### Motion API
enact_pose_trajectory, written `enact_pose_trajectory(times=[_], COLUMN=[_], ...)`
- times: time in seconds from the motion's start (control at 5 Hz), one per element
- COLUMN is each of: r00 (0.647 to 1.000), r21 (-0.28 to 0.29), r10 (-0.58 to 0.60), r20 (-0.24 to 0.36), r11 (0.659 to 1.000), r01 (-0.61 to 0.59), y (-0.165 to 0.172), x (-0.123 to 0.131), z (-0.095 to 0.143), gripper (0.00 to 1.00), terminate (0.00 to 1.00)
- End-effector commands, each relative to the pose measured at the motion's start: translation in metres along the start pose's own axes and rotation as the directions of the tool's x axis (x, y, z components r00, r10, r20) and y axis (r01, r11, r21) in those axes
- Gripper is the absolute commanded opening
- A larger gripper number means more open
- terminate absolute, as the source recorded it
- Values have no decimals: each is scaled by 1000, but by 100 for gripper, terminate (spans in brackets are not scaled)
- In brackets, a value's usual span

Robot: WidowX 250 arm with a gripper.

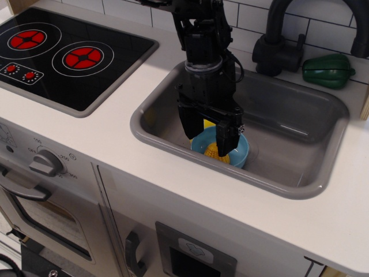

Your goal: Put corn in bowl sink

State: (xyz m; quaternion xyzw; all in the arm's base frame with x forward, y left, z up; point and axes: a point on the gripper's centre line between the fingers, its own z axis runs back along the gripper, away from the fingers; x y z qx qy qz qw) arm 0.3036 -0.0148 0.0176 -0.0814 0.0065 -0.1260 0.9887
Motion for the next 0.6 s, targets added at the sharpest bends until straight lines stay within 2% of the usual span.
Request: enact_pose_trajectory(times=[0.0, 0.2, 0.4], r00=[993, 993, 993], r21=[11, 11, 11], r10=[30, 30, 30], r20=[117, 117, 117], r11=[999, 999, 999], r01=[-31, -31, -31], y=[-9, -9, -9], x=[20, 20, 20], z=[51, 51, 51], gripper=[100, 100, 100], terminate=[0, 0, 100])
